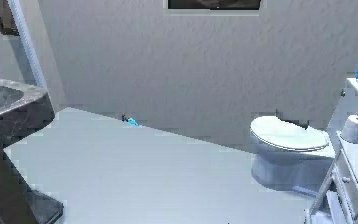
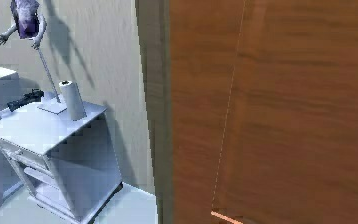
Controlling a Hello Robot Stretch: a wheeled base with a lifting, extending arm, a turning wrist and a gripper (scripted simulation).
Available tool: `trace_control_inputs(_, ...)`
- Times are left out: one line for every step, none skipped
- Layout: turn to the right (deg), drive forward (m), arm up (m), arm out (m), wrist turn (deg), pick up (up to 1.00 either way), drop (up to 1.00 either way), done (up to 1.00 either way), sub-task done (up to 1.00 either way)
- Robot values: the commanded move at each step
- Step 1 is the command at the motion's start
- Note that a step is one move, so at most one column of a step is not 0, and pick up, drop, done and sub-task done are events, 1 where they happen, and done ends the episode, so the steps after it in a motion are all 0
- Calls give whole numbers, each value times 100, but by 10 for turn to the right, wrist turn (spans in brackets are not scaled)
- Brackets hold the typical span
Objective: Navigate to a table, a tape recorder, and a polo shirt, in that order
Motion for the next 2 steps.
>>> trace_control_inputs(0, 5, 0, 0, 0, 0, 0, 0, 0)
trace_control_inputs(210, 0, 0, 0, 0, 0, 0, 0, 0)
